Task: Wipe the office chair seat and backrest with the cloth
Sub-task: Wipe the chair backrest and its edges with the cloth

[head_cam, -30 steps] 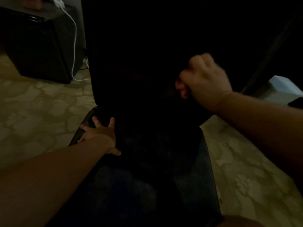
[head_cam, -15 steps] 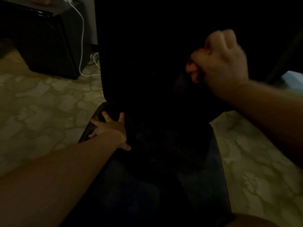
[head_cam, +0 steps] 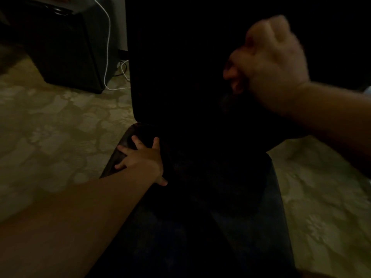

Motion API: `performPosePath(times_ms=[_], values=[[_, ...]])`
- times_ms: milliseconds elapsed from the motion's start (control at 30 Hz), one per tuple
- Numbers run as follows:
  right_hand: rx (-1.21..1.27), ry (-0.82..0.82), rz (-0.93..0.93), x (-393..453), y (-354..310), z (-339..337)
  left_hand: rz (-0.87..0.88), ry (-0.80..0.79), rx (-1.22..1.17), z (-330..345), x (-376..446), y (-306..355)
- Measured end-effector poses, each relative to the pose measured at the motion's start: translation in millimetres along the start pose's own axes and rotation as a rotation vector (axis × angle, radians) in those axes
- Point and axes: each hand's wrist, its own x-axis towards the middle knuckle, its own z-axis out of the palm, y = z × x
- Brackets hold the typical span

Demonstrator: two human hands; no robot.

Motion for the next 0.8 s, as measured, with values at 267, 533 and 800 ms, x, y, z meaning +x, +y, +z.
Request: performPosePath(times_ms=[267, 533, 800], values=[[-0.285, -0.584, -0.615, -75.1, -26.0, 53.0, 0.021, 0.046, 0.03, 6.9, -1.6, -3.8], [-0.036, 0.095, -0.24, 25.0, -46.3, 2.4, 0.035, 0.042, 0.031, 3.7, -1.6, -1.8], [-0.185, -0.235, -0.6, -22.2, -33.4, 50.0, 0.072, 0.079, 0.056, 8.9, -0.9, -12.4]])
